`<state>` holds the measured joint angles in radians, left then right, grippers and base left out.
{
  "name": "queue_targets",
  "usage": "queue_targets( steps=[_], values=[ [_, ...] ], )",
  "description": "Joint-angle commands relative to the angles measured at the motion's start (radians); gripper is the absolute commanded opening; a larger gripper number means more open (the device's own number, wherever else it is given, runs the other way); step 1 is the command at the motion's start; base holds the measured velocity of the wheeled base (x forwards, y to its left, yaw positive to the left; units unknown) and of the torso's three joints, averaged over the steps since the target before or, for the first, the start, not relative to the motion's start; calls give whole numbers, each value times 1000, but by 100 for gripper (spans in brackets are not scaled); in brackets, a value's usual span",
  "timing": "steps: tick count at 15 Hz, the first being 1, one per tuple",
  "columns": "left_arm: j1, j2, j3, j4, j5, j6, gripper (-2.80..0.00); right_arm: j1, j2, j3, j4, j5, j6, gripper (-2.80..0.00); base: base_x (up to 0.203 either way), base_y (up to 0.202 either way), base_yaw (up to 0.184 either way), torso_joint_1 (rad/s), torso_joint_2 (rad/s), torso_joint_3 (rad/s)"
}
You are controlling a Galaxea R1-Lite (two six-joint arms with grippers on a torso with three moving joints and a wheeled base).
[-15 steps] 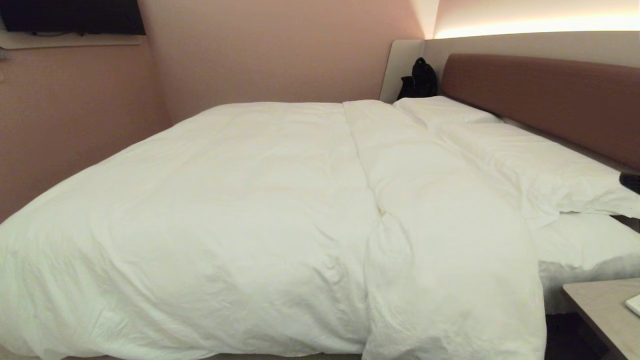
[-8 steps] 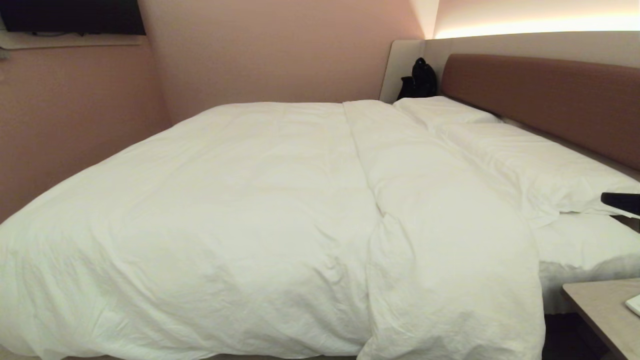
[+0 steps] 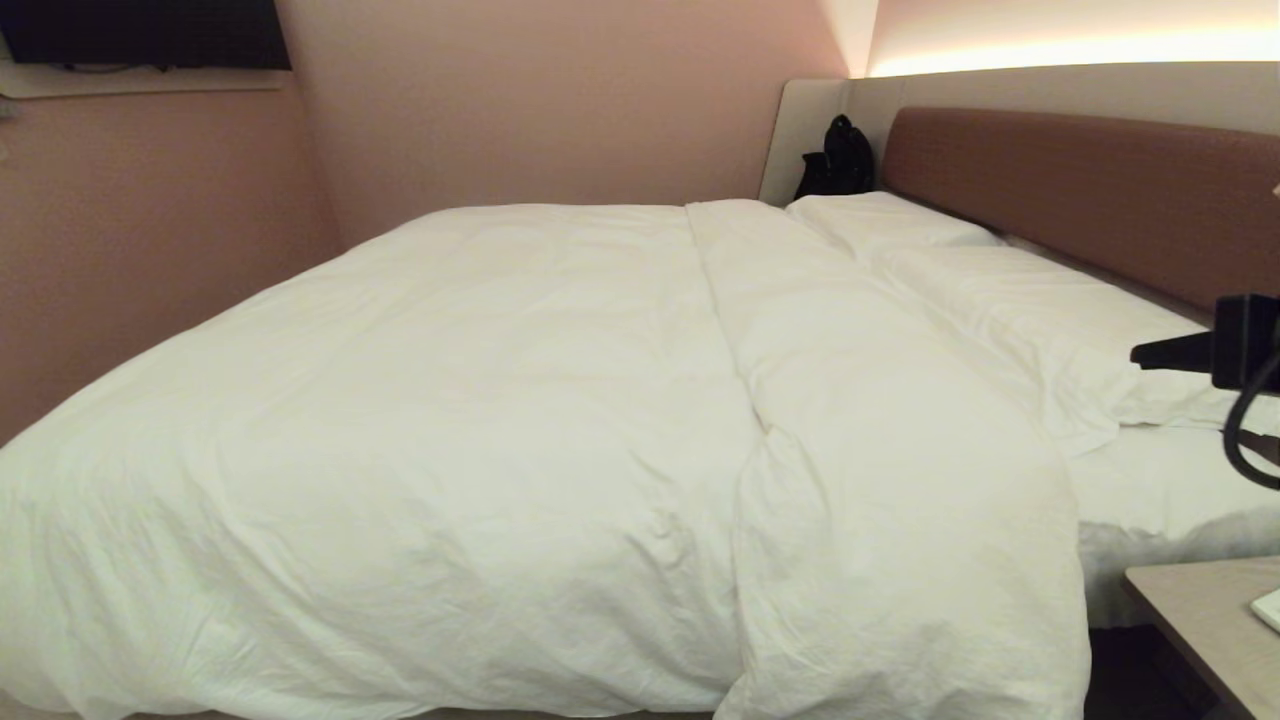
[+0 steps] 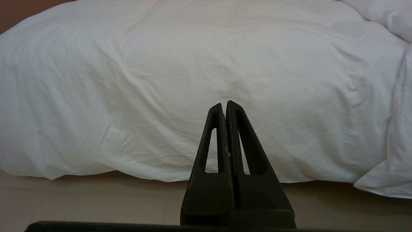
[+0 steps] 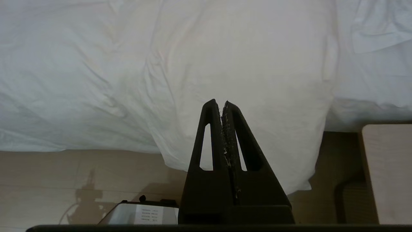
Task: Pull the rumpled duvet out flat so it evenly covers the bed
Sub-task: Flatten the corners of the folded blanket
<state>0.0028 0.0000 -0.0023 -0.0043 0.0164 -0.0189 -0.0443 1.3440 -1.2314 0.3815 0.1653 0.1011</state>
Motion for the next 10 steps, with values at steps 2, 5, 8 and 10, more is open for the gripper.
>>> queue_targets(
  steps=[2,5,8,10],
  values=[
    [0,0,-1,0,0,0,-280,1,200,-115,4,15,15,-280,0,0,0,0,0,0],
    [0,0,-1,0,0,-1,-280,27,380,-267,29,43,19,-280,0,0,0,0,0,0],
    [0,0,1,0,0,0,-280,73,536,-381,71,48,43,-280,0,0,0,0,0,0],
    [0,0,-1,0,0,0,-280,121,607,-425,91,44,70,-280,0,0,0,0,0,0]
  ],
)
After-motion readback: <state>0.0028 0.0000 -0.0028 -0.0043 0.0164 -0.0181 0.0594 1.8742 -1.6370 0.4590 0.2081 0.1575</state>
